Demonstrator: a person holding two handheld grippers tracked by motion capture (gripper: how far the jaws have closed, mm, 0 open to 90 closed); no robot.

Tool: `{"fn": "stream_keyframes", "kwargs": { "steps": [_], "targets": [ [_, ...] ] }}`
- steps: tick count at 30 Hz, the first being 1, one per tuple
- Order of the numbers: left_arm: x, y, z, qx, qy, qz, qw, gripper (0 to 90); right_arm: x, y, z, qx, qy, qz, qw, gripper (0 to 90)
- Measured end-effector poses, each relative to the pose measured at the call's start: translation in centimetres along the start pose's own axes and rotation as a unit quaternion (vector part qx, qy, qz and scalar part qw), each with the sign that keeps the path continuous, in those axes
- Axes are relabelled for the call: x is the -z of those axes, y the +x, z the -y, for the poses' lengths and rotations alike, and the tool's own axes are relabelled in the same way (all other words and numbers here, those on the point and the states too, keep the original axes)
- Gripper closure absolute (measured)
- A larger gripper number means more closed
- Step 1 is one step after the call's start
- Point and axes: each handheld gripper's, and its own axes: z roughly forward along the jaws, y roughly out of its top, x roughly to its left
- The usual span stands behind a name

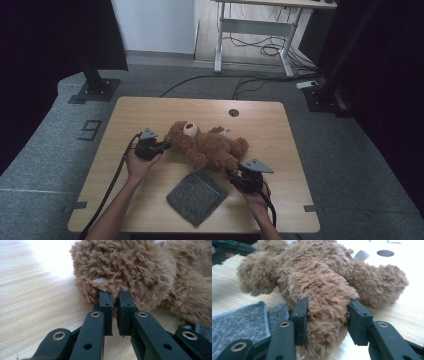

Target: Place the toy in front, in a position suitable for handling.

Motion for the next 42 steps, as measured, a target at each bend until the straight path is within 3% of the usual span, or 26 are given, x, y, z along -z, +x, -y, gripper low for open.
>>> {"fn": "stream_keyframes", "kwargs": {
  "steps": [12, 24, 29, 34, 36, 39, 42],
  "targets": [
    [2.1, -1.4, 1.4, 0.002, -0.004, 0.024, 0.9997, 84.2, -1.4, -1.9, -0.3, -0.001, -0.006, 0.019, 0.9998, 63.7],
    [3.4, -3.1, 2.4, -0.006, -0.012, 0.037, 0.9992, 84.3, -1.5, -3.1, -0.3, 0.0, -0.014, 0.011, 0.9998, 63.5],
    [3.4, -3.4, 2.8, -0.013, -0.008, 0.027, 0.9995, 83.0, -1.4, -3.1, -0.2, 0.004, -0.016, 0.006, 0.9999, 62.7],
    [3.7, -3.2, 2.8, -0.011, -0.022, 0.013, 0.9996, 67.1, -1.4, -3.1, -0.2, 0.004, -0.022, 0.003, 0.9997, 57.6],
    [4.1, -3.5, 2.7, -0.011, -0.023, 0.011, 0.9996, 56.6, -1.4, -3.1, -0.2, 0.003, -0.023, 0.003, 0.9997, 56.2],
    [4.5, -3.8, 2.7, -0.011, -0.02, 0.011, 0.9997, 50.0, -1.4, -3.1, -0.2, 0.003, -0.023, 0.003, 0.9997, 55.0],
    [5.1, -4.3, 2.8, -0.011, -0.017, 0.009, 0.9997, 37.4, -1.4, -3.0, -0.1, 0.001, -0.023, 0.003, 0.9997, 54.0]
  ]
}}
